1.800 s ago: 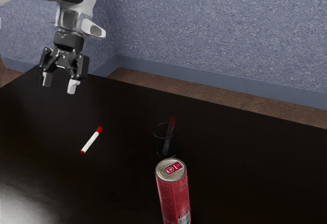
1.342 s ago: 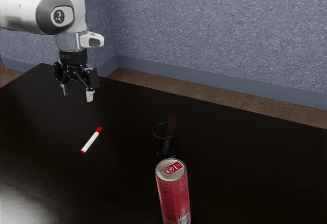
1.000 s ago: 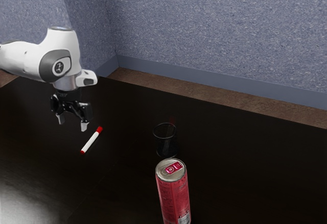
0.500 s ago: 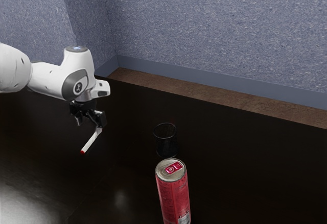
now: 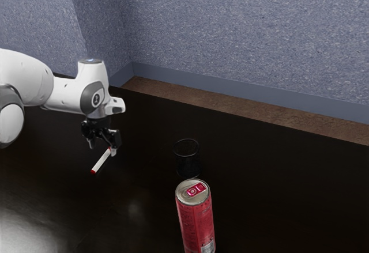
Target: Put the marker into the pen holder.
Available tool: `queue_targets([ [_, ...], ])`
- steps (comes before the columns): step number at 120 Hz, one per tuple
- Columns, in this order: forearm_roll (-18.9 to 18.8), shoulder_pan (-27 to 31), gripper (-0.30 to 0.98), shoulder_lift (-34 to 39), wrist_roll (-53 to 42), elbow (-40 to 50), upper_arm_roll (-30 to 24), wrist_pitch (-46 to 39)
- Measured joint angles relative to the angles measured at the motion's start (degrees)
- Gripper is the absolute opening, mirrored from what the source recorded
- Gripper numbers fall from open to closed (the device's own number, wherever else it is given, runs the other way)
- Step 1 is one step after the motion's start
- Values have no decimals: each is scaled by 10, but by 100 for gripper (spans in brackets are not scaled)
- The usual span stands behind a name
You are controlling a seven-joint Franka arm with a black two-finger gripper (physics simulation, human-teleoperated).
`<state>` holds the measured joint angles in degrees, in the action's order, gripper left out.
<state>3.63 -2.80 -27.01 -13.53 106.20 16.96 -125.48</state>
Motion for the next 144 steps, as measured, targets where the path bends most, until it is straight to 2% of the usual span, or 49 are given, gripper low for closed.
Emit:
queue_targets([
  [24,7,3,67,-27,-12,-26,1,12],
  [56,9,5,51,-40,-25,-38,1,24],
  [89,10,4,21,-38,-37,-38,0,24],
  [105,10,5,11,-38,-43,-38,1,22],
  [144,10,5,3,-41,-55,-38,-1,14],
])
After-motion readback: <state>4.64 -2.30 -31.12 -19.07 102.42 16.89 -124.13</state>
